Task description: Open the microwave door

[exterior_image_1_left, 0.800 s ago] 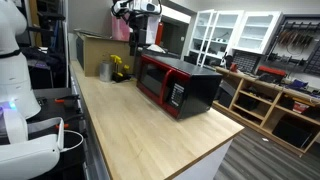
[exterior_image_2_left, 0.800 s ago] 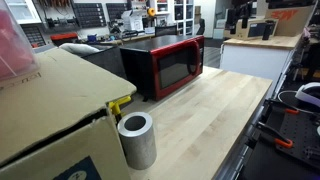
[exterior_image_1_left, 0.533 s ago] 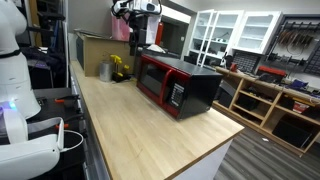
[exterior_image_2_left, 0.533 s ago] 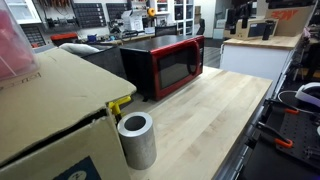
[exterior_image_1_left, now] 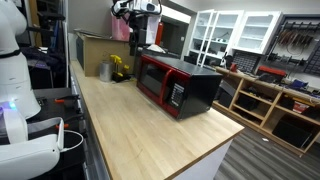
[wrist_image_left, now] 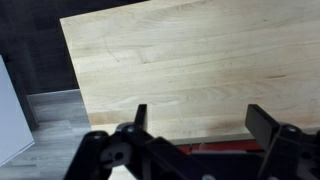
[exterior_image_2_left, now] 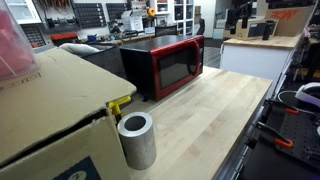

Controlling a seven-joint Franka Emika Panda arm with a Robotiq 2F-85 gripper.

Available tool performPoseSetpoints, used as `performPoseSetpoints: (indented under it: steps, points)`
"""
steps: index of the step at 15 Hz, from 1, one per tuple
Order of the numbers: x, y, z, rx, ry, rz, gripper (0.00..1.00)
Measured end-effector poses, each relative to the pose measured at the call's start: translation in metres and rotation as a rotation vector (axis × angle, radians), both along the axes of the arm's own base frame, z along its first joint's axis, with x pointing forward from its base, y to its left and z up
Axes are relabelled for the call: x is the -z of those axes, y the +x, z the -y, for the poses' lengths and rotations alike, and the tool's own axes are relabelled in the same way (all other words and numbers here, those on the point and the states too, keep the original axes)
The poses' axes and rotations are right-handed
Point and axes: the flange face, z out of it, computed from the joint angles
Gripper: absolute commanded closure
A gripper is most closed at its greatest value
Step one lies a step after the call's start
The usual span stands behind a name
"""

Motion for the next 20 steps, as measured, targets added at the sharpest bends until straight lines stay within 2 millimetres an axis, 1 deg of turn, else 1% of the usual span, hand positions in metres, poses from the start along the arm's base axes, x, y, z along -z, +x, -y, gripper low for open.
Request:
performPoseSetpoints:
  steps: [2,4,8,12,16,18,19,20]
  points:
    - [0.000,0.000,0.002,-0.001,-0.003,-0.002,0.00]
    - [0.001,-0.001,0.008,0.000,-0.013,-0.007,0.00]
    - [0.005,0.002,0.028,0.010,-0.042,-0.026,0.00]
    - [0.007,0.021,0.053,0.022,-0.076,-0.044,0.00]
    - [0.005,0.047,0.091,0.010,-0.112,-0.058,0.00]
    - [0.007,0.060,0.112,-0.013,-0.119,-0.073,0.00]
    - [0.008,0.066,0.120,-0.042,-0.119,-0.083,0.00]
    - [0.010,0.069,0.123,-0.044,-0.119,-0.087,0.00]
